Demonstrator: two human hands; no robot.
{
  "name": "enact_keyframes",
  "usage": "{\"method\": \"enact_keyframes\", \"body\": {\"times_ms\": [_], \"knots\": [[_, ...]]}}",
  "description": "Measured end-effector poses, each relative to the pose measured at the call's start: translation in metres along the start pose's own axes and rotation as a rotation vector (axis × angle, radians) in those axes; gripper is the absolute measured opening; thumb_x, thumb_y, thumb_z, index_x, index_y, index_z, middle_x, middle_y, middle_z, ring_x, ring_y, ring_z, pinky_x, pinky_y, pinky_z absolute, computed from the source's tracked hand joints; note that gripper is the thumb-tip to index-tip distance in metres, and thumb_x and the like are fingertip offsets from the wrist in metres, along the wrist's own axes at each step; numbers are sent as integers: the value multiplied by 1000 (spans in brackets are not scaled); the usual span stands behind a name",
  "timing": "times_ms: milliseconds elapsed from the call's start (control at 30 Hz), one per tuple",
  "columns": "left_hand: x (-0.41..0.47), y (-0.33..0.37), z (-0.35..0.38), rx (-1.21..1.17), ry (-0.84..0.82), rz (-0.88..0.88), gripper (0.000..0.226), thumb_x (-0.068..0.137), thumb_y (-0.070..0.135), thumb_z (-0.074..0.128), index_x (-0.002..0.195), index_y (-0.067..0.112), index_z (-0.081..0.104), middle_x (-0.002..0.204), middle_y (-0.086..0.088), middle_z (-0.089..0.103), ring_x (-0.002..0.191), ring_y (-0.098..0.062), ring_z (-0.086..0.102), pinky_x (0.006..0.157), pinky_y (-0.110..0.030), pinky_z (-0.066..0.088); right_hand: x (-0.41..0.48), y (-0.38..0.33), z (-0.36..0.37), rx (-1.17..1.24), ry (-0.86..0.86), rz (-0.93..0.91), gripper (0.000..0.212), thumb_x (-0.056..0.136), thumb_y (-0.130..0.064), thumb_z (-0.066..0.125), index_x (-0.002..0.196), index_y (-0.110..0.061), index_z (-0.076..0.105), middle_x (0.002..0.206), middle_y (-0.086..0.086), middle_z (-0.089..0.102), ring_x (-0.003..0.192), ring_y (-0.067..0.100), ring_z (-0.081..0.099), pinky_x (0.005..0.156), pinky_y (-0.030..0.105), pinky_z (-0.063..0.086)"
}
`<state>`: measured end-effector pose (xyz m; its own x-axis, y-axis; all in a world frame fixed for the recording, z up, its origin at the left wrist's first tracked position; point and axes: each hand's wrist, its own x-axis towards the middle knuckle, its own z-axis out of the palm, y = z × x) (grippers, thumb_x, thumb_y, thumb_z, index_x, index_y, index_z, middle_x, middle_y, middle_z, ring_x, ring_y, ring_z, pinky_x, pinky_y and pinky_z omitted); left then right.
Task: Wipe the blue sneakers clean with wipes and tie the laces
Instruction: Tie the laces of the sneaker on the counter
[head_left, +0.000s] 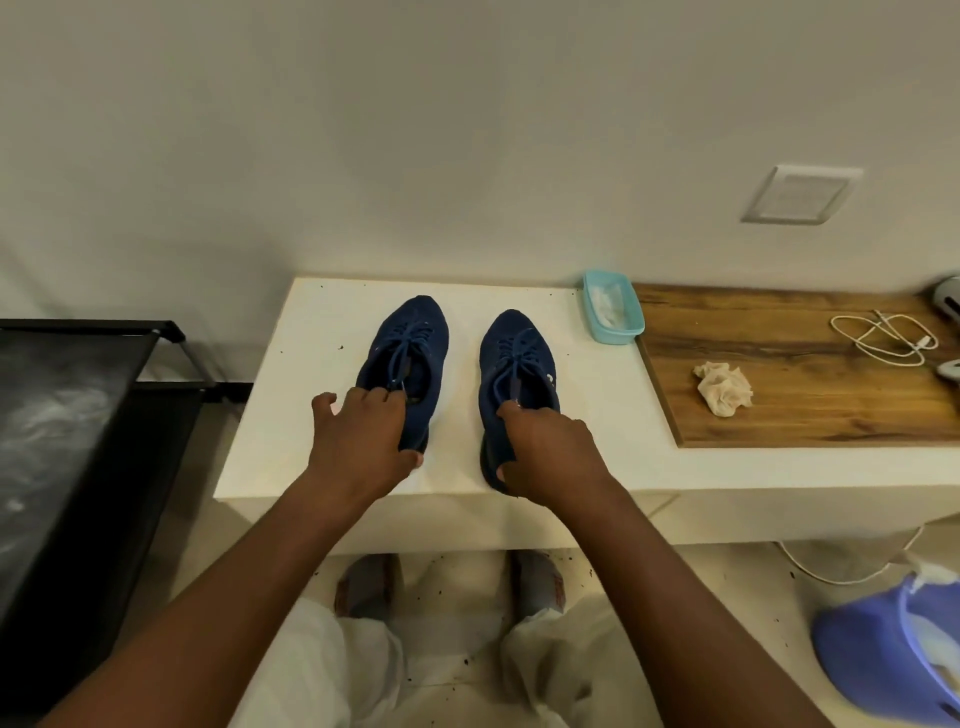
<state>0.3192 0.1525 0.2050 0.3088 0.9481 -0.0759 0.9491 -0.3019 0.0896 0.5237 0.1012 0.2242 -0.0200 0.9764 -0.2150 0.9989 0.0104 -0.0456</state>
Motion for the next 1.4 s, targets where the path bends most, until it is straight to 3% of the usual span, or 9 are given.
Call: {"method": "enact_keyframes", "body": {"times_ms": [133,267,333,467,600,867,1033,1133,1400], "knots": [[4,0,7,-110,51,31,47,94,59,56,127,26,56,122,6,63,121,-20,54,106,-45,27,-1,-3,8,108,54,34,55,90,-20,62,141,-17,40,121,12,60,105,30,60,85,44,55],[14,3,18,-281,-23,36,32,95,46,64,107,17,55,103,-2,62,107,-28,55,86,-43,50,4,-1,12,221,24,55,52,89,-19,63,137,-16,43,119,15,60,101,31,61,83,41,56],[16,5,19,-317,-38,40,28,95,39,66,96,17,48,92,-2,56,100,-28,55,79,-45,54,6,2,13,262,-6,49,51,89,-18,63,136,-15,43,119,16,59,101,33,61,84,41,56],[14,3,18,-373,-17,40,27,93,36,69,91,17,48,91,-3,59,92,-26,53,76,-44,54,6,6,12,282,1,7,42,92,-15,59,131,-11,44,120,19,58,102,34,59,85,45,55],[6,2,16,-418,22,41,29,90,35,72,82,16,52,79,0,57,81,-23,54,62,-34,44,0,4,11,226,68,-37,33,97,-17,53,128,-9,47,118,17,57,100,31,56,85,47,54],[-4,14,-13,-478,116,43,25,88,36,72,82,16,60,81,-1,66,74,-21,62,67,-44,56,2,-6,-19,176,186,-90,32,94,-20,57,126,-16,51,112,10,60,97,27,58,81,42,54],[16,13,-25,-331,263,-18,27,92,43,66,79,22,56,78,5,64,76,-20,62,60,-35,53,33,-10,-34,154,266,-165,38,85,-18,67,122,-22,58,109,3,64,92,25,59,69,34,52],[34,-2,-30,-309,306,-91,26,90,48,69,82,25,59,79,7,63,73,-16,60,55,-31,50,58,-20,-45,122,297,-237,44,73,-8,73,112,-24,60,95,-2,66,80,23,56,58,30,40],[45,-44,-143,-339,242,-208,17,89,47,70,86,31,64,78,13,62,72,-11,60,55,-32,53,86,-77,-143,164,252,-331,55,61,-4,75,106,-31,59,87,-14,64,81,16,55,63,27,32]]}}
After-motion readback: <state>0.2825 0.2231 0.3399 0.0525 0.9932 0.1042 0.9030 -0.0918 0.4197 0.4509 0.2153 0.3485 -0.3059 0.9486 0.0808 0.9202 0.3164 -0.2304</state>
